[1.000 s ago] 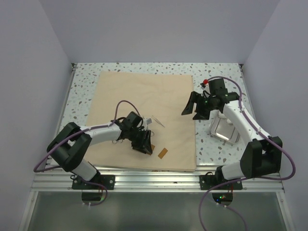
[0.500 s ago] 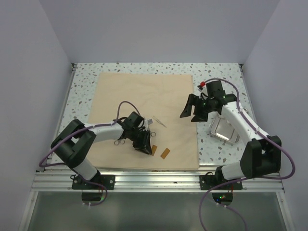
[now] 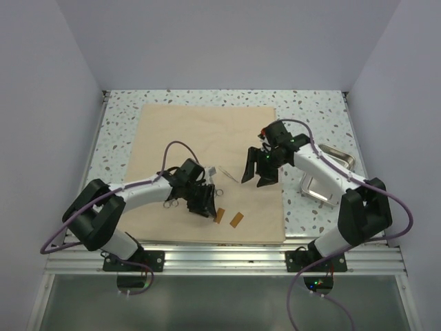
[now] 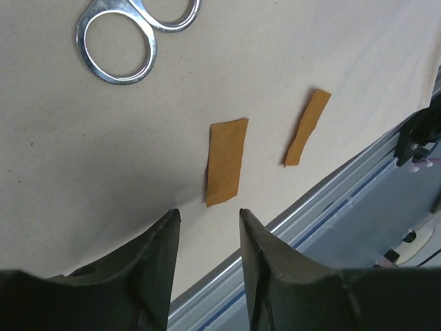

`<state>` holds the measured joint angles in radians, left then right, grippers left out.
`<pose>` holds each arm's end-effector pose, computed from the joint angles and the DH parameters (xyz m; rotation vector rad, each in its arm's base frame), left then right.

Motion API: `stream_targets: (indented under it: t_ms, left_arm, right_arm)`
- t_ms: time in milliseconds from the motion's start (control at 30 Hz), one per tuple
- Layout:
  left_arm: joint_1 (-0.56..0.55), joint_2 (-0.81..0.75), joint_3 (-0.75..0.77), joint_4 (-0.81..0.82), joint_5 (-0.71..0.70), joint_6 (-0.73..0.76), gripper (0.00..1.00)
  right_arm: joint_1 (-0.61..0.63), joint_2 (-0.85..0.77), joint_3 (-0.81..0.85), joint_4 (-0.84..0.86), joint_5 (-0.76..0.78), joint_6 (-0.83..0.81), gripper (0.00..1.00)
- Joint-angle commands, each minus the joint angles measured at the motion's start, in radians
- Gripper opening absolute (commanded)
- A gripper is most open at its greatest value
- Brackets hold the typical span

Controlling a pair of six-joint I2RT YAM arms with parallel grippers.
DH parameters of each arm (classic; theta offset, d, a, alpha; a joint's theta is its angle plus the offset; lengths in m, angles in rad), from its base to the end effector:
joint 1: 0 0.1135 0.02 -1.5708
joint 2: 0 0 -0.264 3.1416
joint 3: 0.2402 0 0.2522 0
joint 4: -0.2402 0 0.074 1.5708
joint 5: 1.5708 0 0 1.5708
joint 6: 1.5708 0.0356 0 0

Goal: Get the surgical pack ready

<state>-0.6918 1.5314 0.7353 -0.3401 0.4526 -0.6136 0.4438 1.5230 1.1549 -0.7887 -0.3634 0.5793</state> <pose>0.1968 -0.1833 0.1480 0.2631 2.9187 -0.9278 0.2661 0.1405 0.2468 0.0836 2.8635 0.7529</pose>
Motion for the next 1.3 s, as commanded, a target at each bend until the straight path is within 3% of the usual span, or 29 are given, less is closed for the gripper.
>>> stream_targets:
  t_ms: [0,167,300,667,767,1267]
  left_arm:
    - [-0.006,-0.069,0.029,-0.017,-0.037,0.023,0.45]
    - [-0.005,-0.085,0.022,-0.036,-0.035,0.051,0.44]
    - [0.018,-0.143,0.062,-0.14,-0.173,0.127,0.41]
    - [0.115,-0.313,0.087,-0.188,-0.264,0.153,0.47]
    - [0.126,-0.329,0.082,-0.186,-0.256,0.173,0.47]
    - [0.153,-0.363,0.039,-0.158,-0.184,0.204,0.48]
  right_arm:
    - [0.062,0.023,0.069,-0.05,0.102,0.135,0.65]
    - [0.182,0.098,0.112,-0.098,0.167,0.296,0.6]
    - [0.229,0.126,0.08,-0.142,0.184,0.434,0.58]
    - [0.403,0.19,0.028,-0.161,0.298,0.776,0.55]
    - [0.424,0.221,-0.01,-0.115,0.297,0.815,0.51]
    - [0.434,0.25,-0.077,-0.021,0.333,0.834,0.52]
